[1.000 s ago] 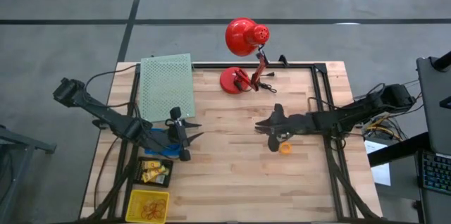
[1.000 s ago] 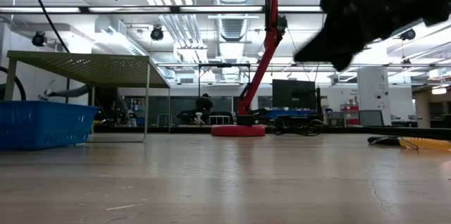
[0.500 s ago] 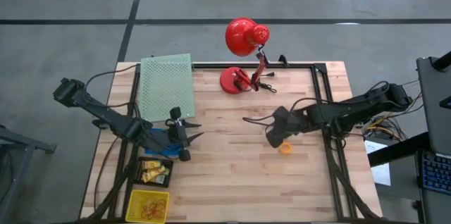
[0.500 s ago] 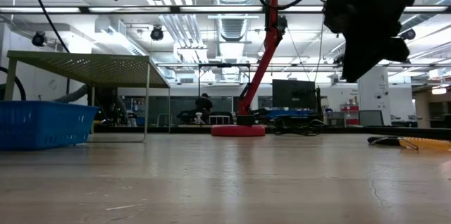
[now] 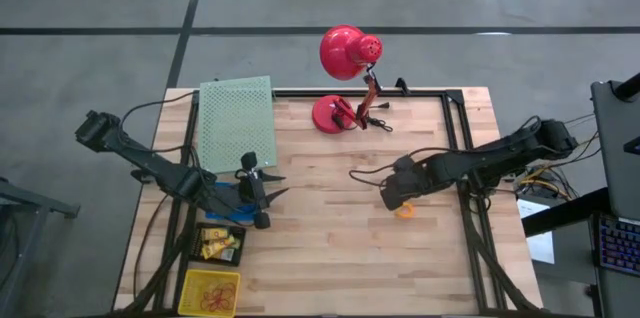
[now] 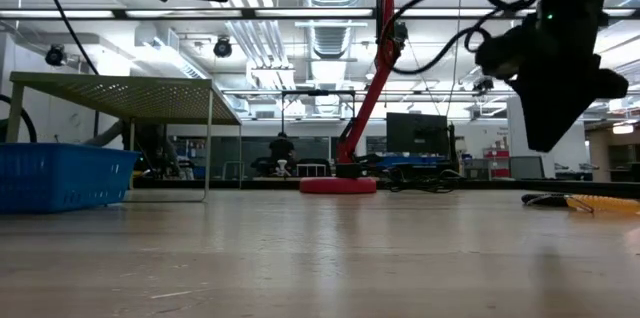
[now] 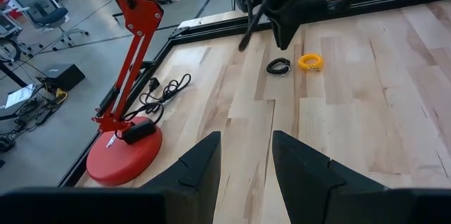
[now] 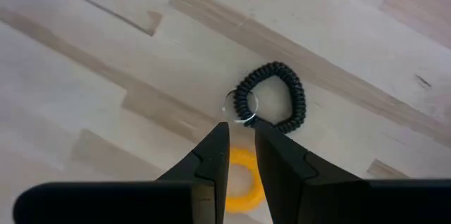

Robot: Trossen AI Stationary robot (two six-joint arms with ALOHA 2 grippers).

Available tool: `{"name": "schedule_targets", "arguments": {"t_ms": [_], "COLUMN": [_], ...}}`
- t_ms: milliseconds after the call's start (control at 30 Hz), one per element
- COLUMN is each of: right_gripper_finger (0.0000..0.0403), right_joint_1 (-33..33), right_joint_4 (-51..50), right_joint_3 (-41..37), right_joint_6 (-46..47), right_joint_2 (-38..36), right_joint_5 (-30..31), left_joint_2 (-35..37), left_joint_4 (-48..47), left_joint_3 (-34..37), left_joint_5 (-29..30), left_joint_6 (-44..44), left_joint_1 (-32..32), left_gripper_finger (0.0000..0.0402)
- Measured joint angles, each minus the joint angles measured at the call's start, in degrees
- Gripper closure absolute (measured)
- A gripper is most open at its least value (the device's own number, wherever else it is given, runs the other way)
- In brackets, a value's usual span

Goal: Pick & Place Office Desk Supplies
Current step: Put the black spring rubber band into the blue bin

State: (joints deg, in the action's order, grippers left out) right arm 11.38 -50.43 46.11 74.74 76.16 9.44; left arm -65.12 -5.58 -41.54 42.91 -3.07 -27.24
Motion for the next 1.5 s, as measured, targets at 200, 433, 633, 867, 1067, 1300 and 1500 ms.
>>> {"name": "schedule_targets", "arguments": {"t_ms": [200, 433, 633, 867, 1067, 1300, 1500], "right_gripper_finger": [0.0335, 0.0313, 0.0271, 0.0246, 0.0258, 0.0283, 0.0328], "right_joint_1": [-0.02, -0.02, -0.07, -0.02, -0.02, -0.02, 0.02], "right_joint_4": [0.37, 1.17, 3.27, 3.46, 5.57, 7.09, 7.79], "right_joint_3": [0.2, 0.2, 0.15, -0.36, -0.39, -0.23, -0.24], "right_joint_6": [0.16, 0.12, 0.35, 4.34, 4.79, 4.81, 4.4], "right_joint_2": [4.2, 6.22, 6.27, 9.81, 14.45, 17.19, 17.07], "right_joint_5": [1.24, 1.42, 4.3, 5.72, 5.7, 5.52, 5.44], "left_joint_2": [0.0, 0.0, 0.0, 0.0, 0.0, 0.0, 0.0], "left_joint_4": [-0.5, -0.59, -0.68, -0.67, -0.72, -0.9, -1.14], "left_joint_3": [0.0, 0.0, 0.0, 0.0, 0.0, 0.0, 0.0], "left_joint_5": [-0.01, -0.01, -0.01, -0.01, -0.01, -0.01, -0.01], "left_joint_6": [-0.09, -0.07, -0.04, 0.11, 0.11, 0.1, 0.09], "left_joint_1": [0.0, 0.0, 0.0, 0.0, 0.0, 0.0, 0.0], "left_gripper_finger": [0.0268, 0.0268, 0.0268, 0.0268, 0.0268, 0.0268, 0.0268]}}
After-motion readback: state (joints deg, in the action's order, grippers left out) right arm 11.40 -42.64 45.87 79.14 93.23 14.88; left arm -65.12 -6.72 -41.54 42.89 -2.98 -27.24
